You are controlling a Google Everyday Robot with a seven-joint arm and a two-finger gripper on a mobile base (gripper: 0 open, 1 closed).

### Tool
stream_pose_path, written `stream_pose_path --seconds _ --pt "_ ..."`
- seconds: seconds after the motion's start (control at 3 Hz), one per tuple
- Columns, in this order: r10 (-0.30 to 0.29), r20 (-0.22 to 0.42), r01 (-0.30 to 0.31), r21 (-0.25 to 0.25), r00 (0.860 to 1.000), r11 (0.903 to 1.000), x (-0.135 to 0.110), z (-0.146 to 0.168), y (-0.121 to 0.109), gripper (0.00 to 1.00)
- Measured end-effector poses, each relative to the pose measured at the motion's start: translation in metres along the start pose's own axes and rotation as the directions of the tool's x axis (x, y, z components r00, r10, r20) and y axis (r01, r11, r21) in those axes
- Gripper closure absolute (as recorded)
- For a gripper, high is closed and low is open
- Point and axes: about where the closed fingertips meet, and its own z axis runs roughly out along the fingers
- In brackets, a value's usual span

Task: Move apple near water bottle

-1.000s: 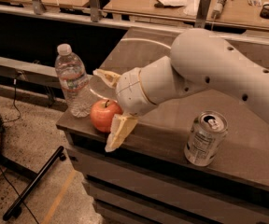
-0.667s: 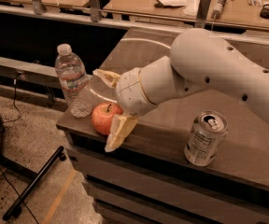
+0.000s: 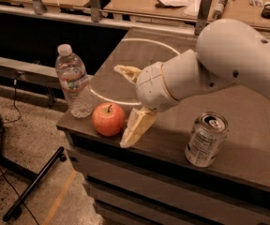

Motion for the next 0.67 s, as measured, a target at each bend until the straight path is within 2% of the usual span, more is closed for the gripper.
stream_pose_path --seconds 0.33,0.67 --pt "0.057 -0.071 -0.052 0.066 0.996 0.9965 0.0134 -0.0467 -0.0045 0.0" --pt "0.057 -0.071 -0.052 0.066 0.996 0.9965 0.0134 -0.0467 -0.0045 0.0"
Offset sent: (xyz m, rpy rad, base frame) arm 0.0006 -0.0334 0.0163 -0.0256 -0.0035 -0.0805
